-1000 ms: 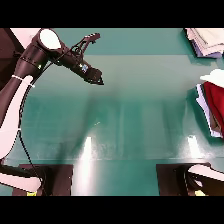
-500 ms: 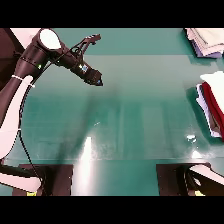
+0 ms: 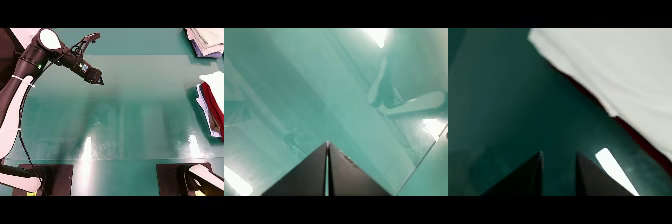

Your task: Fold the shirts.

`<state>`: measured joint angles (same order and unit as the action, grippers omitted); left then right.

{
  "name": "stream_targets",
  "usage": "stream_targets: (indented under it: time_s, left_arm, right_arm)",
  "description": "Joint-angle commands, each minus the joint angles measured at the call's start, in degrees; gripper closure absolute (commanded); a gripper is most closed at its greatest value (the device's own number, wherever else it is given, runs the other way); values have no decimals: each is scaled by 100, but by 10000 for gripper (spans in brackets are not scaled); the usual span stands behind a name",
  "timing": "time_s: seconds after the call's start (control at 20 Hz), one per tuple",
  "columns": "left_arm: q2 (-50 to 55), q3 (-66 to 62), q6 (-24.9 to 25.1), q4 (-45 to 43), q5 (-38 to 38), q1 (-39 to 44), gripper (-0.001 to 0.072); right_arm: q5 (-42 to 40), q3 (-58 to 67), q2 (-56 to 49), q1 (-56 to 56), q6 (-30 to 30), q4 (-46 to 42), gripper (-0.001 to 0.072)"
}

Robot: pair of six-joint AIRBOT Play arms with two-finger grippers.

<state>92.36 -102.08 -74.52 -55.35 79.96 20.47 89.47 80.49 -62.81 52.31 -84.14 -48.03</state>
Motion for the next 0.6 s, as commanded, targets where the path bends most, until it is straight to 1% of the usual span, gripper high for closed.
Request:
stream_targets:
  time_s: [0.0,0.05,0.25,0.4,0.55]
  left_arm:
    - [0,0,-11,11,-11,2,679]
    - [0,0,-11,11,-11,2,679]
    - [0,0,-11,11,-11,2,679]
    - [0,0,-11,11,-13,2,678]
    - [0,0,-11,11,-11,2,679]
  right_arm:
    - [-144,28,179,-1211,-24,605,671]
    - [-173,28,219,-1565,-17,599,697]
    - [-295,28,269,-2645,28,590,697]
    - [-308,28,251,-3119,72,590,697]
    - [-345,28,251,-3344,72,592,696]
